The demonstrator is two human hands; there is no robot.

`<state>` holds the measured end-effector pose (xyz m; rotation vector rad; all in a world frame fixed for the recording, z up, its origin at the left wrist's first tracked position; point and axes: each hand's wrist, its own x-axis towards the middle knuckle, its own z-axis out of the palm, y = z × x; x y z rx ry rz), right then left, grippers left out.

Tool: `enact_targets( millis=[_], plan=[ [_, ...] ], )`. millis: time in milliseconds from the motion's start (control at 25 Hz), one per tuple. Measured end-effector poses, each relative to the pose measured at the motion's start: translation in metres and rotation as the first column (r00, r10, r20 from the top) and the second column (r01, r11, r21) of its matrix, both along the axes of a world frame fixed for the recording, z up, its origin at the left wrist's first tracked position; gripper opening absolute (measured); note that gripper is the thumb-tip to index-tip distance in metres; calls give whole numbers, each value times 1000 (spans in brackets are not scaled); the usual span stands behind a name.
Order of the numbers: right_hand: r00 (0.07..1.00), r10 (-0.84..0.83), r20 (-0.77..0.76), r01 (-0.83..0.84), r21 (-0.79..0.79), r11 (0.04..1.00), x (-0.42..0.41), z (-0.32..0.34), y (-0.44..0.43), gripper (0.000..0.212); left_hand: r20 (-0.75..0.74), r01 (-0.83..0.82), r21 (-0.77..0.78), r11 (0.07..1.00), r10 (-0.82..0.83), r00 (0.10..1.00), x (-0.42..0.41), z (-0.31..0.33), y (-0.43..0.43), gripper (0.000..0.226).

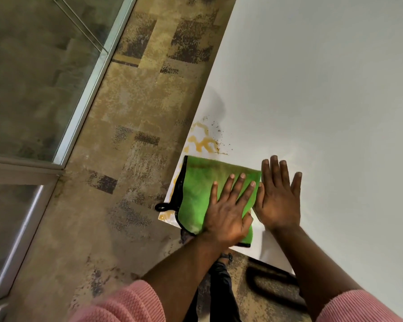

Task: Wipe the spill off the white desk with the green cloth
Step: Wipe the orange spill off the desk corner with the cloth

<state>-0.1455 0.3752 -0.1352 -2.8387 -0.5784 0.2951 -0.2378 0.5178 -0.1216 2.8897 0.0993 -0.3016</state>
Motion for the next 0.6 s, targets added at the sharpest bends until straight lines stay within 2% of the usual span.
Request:
enact_targets(
  millis=[160,400,600],
  plan=[
    [1000,-19,4,19,7,1000,0,0,1,65,38,51,-57,997,-49,998,-13,-2,9,72],
    [999,-34,24,34,3,999,1,-2,5,65,24,31,2,1000,-31,999,71,1,47,72],
    [998,-21,58,21,-1,1000,0,-4,4,66,1,198,96,976,-199,980,150,7,99,77]
  ],
)
